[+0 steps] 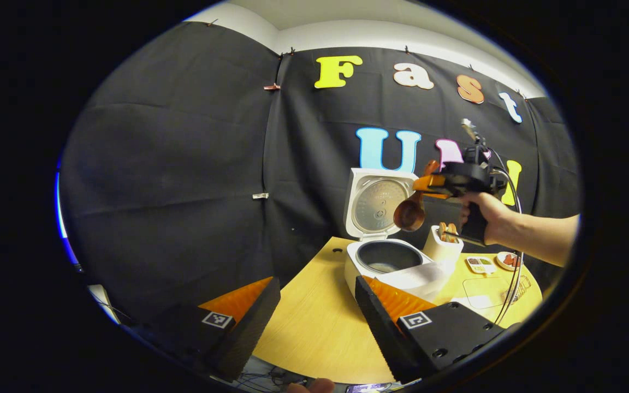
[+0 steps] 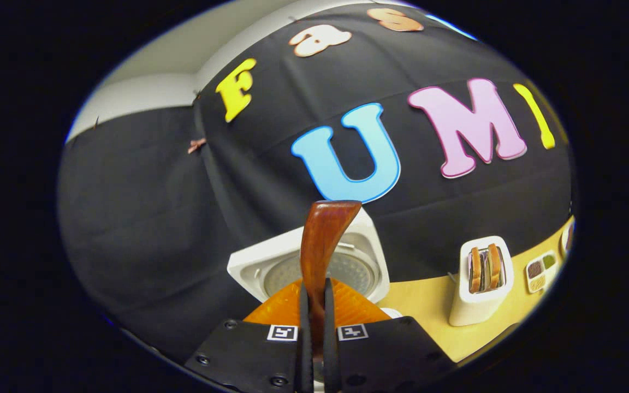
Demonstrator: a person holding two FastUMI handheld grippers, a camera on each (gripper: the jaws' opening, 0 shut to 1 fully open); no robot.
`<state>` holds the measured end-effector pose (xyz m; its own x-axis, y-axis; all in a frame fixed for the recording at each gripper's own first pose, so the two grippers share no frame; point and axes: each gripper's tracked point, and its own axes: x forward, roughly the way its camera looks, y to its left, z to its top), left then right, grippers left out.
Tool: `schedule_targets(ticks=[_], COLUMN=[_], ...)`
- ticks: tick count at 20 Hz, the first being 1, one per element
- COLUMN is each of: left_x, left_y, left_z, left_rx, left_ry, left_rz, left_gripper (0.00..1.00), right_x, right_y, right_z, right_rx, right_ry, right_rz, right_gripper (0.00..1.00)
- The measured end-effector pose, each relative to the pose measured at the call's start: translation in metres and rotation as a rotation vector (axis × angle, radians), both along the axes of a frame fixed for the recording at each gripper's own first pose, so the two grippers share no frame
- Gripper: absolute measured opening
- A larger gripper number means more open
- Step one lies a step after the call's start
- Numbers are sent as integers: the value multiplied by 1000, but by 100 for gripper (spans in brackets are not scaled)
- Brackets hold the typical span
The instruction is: Close the left gripper, press the button to open the rice cooker; take a wooden spoon from the chopstick holder with the right hand, scoop a spoonful of rice and pour it into the rice cooker, then put the wooden spoon back into the chopstick holder.
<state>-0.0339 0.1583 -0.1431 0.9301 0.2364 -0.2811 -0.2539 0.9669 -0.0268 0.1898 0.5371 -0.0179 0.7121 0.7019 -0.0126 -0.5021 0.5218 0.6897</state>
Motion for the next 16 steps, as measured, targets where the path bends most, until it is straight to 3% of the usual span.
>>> schedule_targets(ticks=[3, 8, 16], left_x=[4, 15, 23], left_y=[-10, -36, -95], left_z=[4, 27, 50], left_rx=[-4, -2, 53], left_ry=[-8, -49, -84], left_rz=[-12, -50, -98], left_gripper=[96, 95, 95], right_x=[8, -3, -23], right_y=[-62, -183, -371], right_z=[23, 24, -37], right_rx=[84, 96, 40], right_ry=[23, 13, 61], right_rz=[-53, -166, -331], right_gripper=[12, 11, 12])
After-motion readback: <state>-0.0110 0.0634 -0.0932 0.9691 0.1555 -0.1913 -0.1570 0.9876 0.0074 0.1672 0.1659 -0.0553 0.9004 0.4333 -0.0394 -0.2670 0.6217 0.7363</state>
